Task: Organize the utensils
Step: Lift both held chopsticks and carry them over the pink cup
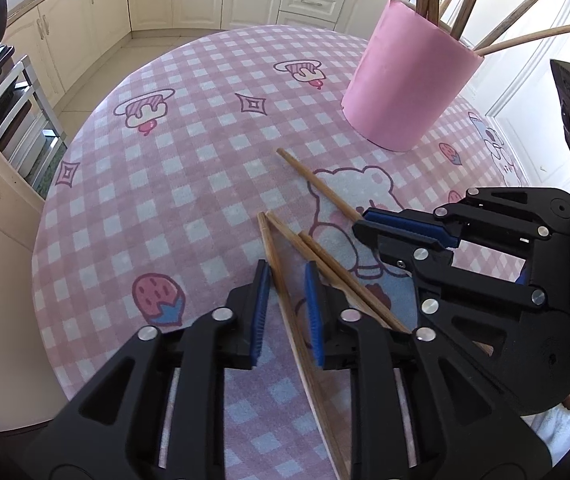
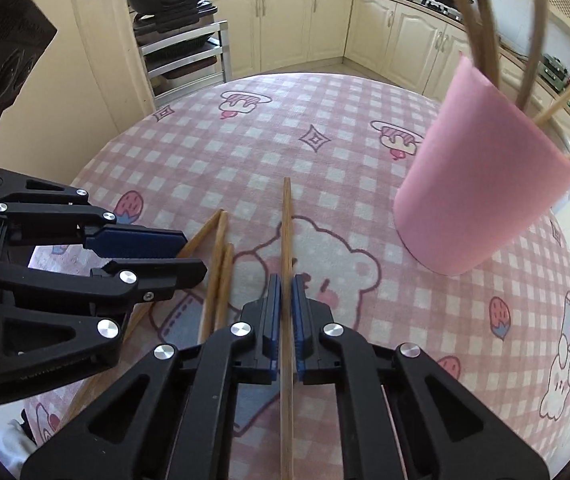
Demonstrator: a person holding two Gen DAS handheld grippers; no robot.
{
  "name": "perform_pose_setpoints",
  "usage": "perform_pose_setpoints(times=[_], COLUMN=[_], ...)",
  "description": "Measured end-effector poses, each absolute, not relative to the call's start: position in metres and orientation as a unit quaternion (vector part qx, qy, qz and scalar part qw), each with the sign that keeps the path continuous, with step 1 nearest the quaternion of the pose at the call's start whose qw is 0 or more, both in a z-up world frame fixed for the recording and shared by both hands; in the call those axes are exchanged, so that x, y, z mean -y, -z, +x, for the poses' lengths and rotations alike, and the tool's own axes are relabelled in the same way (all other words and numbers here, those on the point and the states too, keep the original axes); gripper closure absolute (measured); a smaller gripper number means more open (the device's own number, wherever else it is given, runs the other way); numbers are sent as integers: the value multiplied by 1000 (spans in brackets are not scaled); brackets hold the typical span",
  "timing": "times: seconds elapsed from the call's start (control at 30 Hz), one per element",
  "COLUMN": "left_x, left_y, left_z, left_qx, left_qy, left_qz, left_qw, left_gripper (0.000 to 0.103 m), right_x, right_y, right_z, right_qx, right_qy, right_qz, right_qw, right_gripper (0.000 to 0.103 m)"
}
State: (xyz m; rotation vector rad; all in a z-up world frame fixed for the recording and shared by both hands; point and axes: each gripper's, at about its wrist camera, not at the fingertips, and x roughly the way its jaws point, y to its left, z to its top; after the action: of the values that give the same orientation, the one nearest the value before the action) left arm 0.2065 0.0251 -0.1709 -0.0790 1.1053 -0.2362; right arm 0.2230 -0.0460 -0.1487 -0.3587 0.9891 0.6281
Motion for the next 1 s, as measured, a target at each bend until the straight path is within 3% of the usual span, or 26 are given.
perform_pose_setpoints(times=[0.13, 0.23, 0.53, 1.0], left_x=[-16, -13, -12, 4], left_y=[171, 170, 144, 31], left_z=[208, 207, 196, 140], left_qx=[-520, -516, -488, -351], left_qy=[97, 79, 94, 137], left_qz=[-13, -8, -31, -36], left_qw=[849, 853, 867, 925], left_gripper=[81, 94, 96, 97], right_x=[65, 79, 107, 144], right_y=[142, 134, 103, 22], right_z=[222, 218, 199, 157], right_qx=[-465, -460, -424, -311], right_qy=[-301, -309, -320, -320], right_qz=[-125, -92, -29, 5], right_qw=[823, 827, 846, 895], right_gripper=[98, 98, 98, 98])
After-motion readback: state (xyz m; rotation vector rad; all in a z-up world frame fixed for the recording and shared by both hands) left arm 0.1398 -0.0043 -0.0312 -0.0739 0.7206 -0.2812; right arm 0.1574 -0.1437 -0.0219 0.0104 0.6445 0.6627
